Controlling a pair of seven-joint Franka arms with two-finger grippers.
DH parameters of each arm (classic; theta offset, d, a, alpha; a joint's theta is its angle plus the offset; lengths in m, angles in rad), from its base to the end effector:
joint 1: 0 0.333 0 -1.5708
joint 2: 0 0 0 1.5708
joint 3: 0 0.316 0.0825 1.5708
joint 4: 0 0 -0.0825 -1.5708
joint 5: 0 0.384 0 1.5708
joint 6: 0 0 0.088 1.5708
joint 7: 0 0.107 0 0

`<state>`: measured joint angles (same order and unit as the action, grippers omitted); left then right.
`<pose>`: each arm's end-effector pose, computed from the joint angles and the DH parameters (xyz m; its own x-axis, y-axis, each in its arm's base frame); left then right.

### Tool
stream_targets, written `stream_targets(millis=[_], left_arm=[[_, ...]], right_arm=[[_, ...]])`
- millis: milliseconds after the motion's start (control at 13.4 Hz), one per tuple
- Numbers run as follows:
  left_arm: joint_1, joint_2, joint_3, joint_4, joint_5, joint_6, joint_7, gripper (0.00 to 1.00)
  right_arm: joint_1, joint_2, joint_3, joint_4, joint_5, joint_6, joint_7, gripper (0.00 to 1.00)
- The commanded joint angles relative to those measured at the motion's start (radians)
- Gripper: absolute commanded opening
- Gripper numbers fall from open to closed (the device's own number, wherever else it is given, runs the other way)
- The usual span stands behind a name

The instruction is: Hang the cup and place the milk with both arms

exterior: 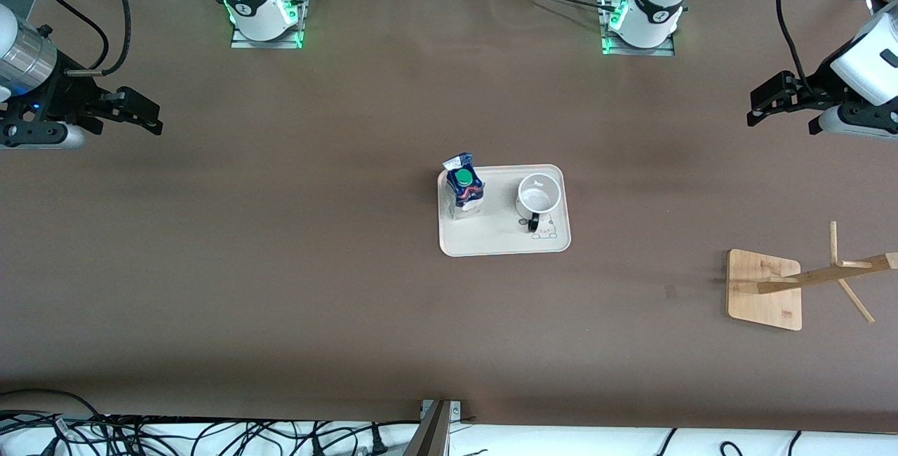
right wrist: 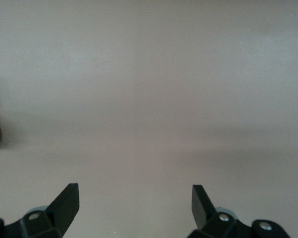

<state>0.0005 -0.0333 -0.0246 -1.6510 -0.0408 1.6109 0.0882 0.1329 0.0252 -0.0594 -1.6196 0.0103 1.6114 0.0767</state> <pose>0.5464 -0.0176 0.6085 0.9939 -0.1103 -0.0033 -0.1101 -0.9931 0.0404 0.5622 0.0429 0.5909 0.9994 -0.0037 -0.0339 -0.0039 -1.0000 -0.0062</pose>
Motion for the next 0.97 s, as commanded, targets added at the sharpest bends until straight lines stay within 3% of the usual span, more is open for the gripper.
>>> stream_targets(millis=[0, 898], left_arm=[[0.001, 0.006, -0.008, 0.022, 0.01, -0.026, -0.007, 1.0], [-0.013, 0.092, -0.011, 0.089, 0.009, -0.095, 0.001, 1.0]], right_arm=[[-0.009, -0.001, 0.003, 0.017, 0.023, -0.021, 0.003, 1.0], [-0.009, -0.001, 0.003, 0.017, 0.023, -0.021, 0.003, 1.0]])
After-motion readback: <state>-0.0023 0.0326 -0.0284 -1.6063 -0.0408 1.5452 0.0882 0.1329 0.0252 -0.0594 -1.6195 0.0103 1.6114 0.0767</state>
